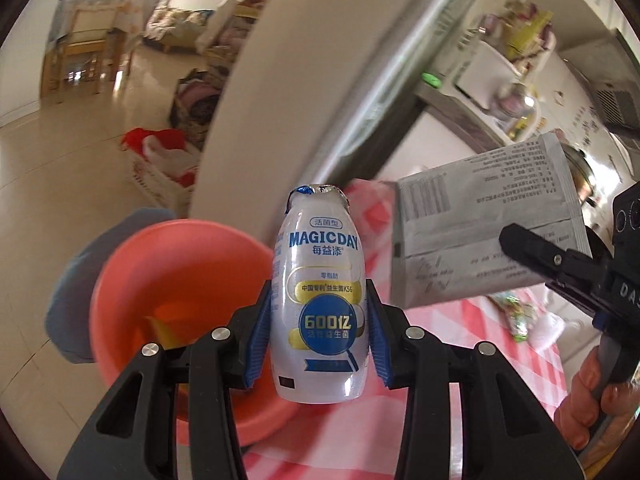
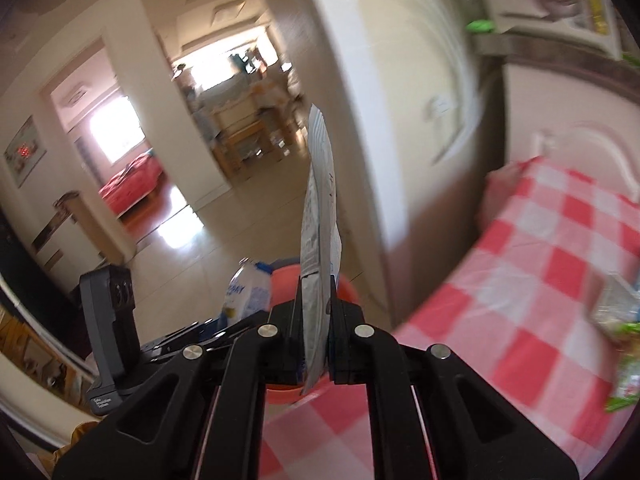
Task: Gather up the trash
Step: 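Carry bottle and paper packet to the orange bucket and open both tools, then move both open tools back over the table toward the remaining items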
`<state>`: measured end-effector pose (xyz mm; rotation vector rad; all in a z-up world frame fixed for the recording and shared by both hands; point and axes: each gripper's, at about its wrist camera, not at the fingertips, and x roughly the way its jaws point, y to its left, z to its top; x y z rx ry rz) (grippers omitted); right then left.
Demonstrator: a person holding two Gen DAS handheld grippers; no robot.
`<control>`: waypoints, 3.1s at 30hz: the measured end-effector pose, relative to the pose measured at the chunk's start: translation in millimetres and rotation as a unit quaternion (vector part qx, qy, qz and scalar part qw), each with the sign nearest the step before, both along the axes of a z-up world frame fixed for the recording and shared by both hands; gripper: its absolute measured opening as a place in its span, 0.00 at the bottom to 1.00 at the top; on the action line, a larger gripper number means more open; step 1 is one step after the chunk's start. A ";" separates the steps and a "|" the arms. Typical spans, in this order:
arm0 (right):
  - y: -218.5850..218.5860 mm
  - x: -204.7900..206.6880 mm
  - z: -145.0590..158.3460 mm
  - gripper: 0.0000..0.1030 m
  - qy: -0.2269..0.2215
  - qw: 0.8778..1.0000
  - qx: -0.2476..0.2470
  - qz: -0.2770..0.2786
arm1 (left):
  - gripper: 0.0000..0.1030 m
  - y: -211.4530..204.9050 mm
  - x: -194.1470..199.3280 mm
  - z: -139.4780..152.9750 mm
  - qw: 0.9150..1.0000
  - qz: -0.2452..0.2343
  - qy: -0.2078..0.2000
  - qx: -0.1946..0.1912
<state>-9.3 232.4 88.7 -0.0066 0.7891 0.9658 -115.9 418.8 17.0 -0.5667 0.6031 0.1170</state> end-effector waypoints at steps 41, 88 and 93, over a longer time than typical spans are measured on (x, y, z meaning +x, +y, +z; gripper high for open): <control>-55.1 -30.2 -26.2 0.84 -0.033 0.997 0.030 -0.057 | 0.91 0.4 -18.8 -0.3 0.998 0.021 -0.009 0.051; -304.6 1.6 -2.6 0.92 -0.054 0.949 0.147 -0.274 | 0.91 -237.4 36.1 49.3 0.977 -0.151 0.036 0.143; -330.4 7.4 -5.5 0.92 -0.044 0.939 0.161 -0.299 | 0.91 -254.6 41.4 48.1 0.974 -0.162 0.042 0.156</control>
